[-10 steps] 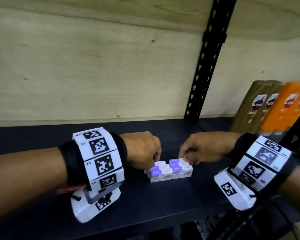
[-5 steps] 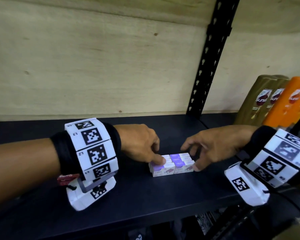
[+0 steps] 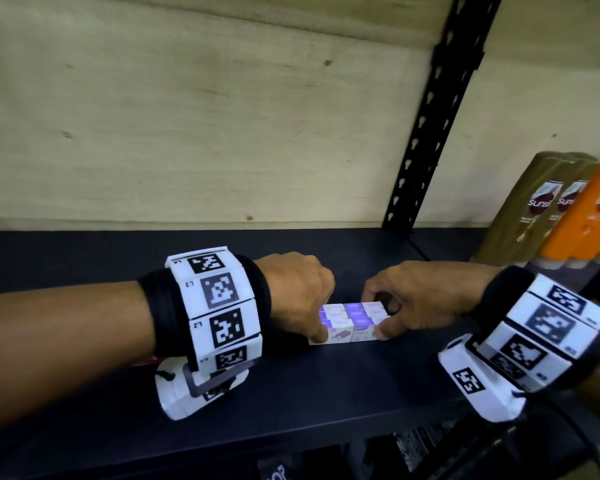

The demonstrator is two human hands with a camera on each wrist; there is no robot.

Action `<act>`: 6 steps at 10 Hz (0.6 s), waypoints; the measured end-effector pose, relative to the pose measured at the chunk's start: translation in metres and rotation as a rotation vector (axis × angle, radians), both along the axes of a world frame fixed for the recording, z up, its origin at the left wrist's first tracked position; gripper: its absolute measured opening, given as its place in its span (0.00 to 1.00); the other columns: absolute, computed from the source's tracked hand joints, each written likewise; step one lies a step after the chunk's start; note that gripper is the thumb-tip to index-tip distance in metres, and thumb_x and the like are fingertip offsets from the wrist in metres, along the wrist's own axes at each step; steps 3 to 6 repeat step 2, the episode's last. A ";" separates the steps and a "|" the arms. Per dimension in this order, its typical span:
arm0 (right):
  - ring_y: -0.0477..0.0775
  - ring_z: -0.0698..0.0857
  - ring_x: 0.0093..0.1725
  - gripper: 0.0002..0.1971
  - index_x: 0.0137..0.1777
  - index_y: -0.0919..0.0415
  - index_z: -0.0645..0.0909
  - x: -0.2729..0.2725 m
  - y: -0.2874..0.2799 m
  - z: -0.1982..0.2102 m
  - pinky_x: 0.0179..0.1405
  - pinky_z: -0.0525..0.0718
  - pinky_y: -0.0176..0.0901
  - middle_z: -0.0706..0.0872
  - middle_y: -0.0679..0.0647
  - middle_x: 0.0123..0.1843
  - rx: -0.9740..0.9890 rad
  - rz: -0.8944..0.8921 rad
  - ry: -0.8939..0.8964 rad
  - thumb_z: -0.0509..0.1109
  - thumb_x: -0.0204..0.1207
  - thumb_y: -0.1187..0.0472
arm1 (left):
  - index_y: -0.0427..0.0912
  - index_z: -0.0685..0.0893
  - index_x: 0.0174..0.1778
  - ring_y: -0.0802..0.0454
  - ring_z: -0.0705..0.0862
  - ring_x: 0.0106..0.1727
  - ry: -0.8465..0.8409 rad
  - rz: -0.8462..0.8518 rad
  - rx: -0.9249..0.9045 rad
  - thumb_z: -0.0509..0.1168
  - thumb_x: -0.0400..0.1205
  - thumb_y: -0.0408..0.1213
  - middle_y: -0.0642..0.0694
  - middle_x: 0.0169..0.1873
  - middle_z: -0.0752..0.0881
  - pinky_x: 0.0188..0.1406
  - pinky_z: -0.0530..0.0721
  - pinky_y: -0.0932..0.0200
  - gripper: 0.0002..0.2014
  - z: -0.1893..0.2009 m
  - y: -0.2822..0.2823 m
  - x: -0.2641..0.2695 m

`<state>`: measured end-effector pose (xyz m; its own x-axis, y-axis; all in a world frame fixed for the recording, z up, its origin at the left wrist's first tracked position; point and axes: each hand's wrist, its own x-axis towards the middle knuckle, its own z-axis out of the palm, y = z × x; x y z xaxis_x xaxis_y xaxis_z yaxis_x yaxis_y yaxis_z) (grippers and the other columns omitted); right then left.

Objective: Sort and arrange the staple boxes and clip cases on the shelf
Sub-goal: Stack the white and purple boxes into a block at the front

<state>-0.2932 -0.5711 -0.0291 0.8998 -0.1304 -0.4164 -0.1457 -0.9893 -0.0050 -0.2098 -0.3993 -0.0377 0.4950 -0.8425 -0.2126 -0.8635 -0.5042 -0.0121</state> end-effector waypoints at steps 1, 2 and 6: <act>0.38 0.81 0.42 0.17 0.60 0.41 0.81 0.007 -0.001 -0.001 0.40 0.78 0.39 0.83 0.39 0.43 -0.006 0.003 -0.010 0.76 0.72 0.44 | 0.51 0.83 0.52 0.52 0.82 0.43 0.009 0.018 0.000 0.72 0.73 0.57 0.54 0.44 0.82 0.37 0.80 0.57 0.18 -0.001 -0.001 0.007; 0.39 0.81 0.40 0.18 0.60 0.41 0.80 0.012 0.000 -0.001 0.39 0.76 0.38 0.81 0.39 0.41 0.001 -0.001 -0.017 0.77 0.72 0.43 | 0.52 0.84 0.54 0.51 0.83 0.46 0.006 0.015 0.004 0.72 0.72 0.59 0.53 0.47 0.84 0.39 0.82 0.56 0.20 0.000 0.000 0.011; 0.39 0.81 0.40 0.18 0.60 0.41 0.80 0.012 0.000 -0.001 0.39 0.76 0.38 0.81 0.39 0.41 0.001 -0.001 -0.017 0.77 0.72 0.43 | 0.52 0.84 0.54 0.51 0.83 0.46 0.006 0.015 0.004 0.72 0.72 0.59 0.53 0.47 0.84 0.39 0.82 0.56 0.20 0.000 0.000 0.011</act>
